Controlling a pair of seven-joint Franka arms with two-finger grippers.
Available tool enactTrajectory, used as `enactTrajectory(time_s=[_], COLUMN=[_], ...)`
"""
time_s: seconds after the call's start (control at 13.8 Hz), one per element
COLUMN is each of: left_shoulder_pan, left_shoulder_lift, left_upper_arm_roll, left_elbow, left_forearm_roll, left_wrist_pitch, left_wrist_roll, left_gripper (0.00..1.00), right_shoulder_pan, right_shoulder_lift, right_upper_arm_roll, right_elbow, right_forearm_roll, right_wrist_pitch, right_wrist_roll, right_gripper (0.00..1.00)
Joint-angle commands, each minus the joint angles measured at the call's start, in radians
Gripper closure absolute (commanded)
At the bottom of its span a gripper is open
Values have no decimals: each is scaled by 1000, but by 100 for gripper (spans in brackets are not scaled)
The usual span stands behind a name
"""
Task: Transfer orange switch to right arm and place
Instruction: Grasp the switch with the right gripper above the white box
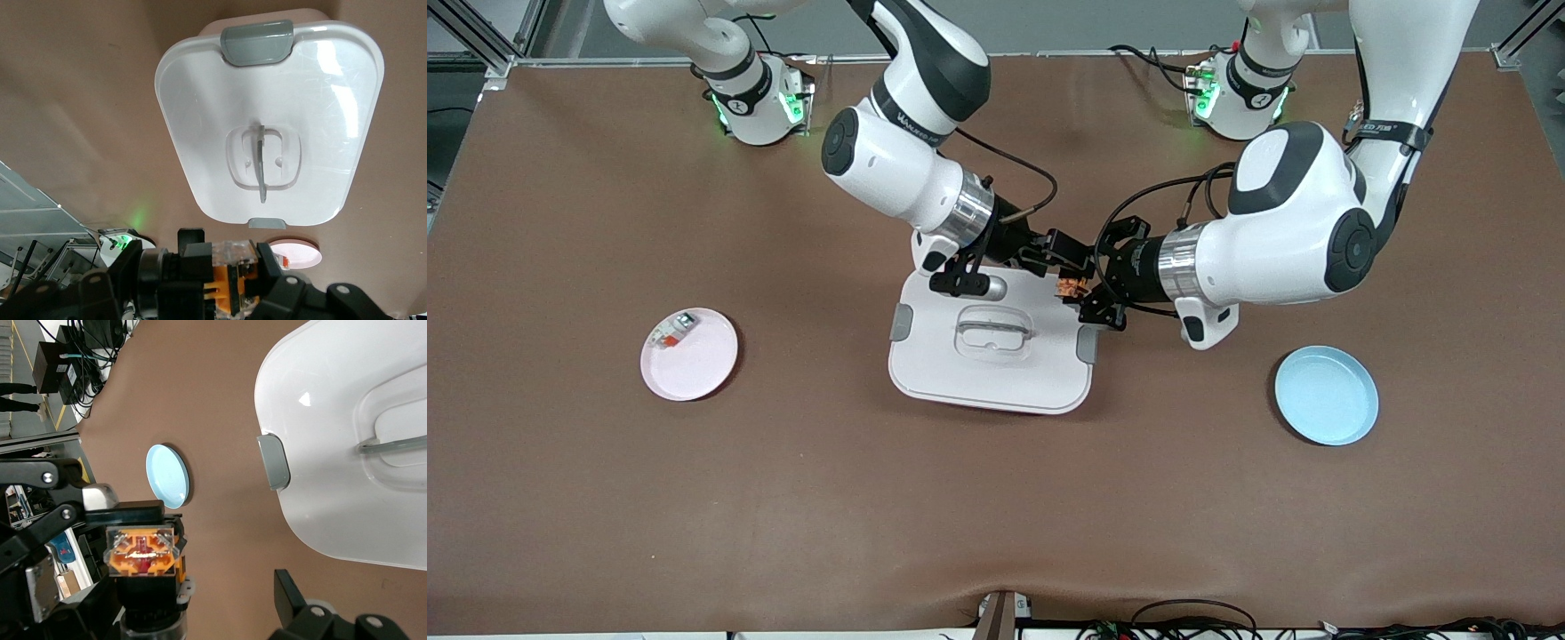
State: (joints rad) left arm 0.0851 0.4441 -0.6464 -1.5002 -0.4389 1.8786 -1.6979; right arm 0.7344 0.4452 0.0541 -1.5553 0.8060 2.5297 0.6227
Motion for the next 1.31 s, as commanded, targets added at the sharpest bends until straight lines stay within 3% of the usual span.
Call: enactTrajectory(time_s=[0.0, 0.07, 0.22, 0.44, 0.51, 0.58, 0.73, 0.8, 0.87, 0.94, 1.09, 1.16, 1.23], left_shoulder_pan=[-1, -1, -1, -1, -1, -1, -1, 1, 1, 4, 4, 4, 8], left_shoulder_lift=[-1, -2, -4, -4, -4, -4, -2, -2, -2, -2, -2, -4, -7], left_upper_arm_roll=[-7, -7, -7, -7, -7, -7, -7, -7, -7, -7, -6, -6, -6], left_elbow=[17, 17, 18, 20, 26, 28, 34, 34, 34, 34, 54, 61, 66], left_forearm_roll=[-15, -15, -14, -11, -11, -8, -7, -7, -7, -7, -6, -3, -1], left_wrist_pitch=[-21, -22, -21, -22, -24, -32, -35, -35, -36, -38, -61, -73, -81], left_wrist_roll=[-23, -23, -23, -23, -23, -23, -23, -22, -22, -16, -14, -11, -8], left_gripper=[100, 100, 100, 100, 100, 100, 100, 100, 100, 88, 46, 5, 0], right_shoulder_pan=[11, 10, 7, -1, -4, -4, -6, -6, -4, -4, -4, -4, -6], right_shoulder_lift=[17, 17, 15, 10, 10, 9, 9, 9, 9, 9, 9, 9, 9], right_upper_arm_roll=[-7, -7, -7, -8, -8, -10, -11, -13, -13, -13, -13, -13, -13], right_elbow=[23, 24, 43, 44, 44, 46, 52, 52, 52, 52, 52, 52, 52], right_forearm_roll=[2, 2, 1, 1, 1, 1, -1, -2, -2, -2, -4, -2, -2], right_wrist_pitch=[4, 4, -2, -9, -9, -9, -9, -9, -9, -9, -9, -9, -11], right_wrist_roll=[15, 14, 17, 20, 18, 18, 17, 17, 17, 17, 14, 14, 14], right_gripper=[0, 7, 39, 47, 55, 71, 93, 100, 100, 100, 100, 100, 100])
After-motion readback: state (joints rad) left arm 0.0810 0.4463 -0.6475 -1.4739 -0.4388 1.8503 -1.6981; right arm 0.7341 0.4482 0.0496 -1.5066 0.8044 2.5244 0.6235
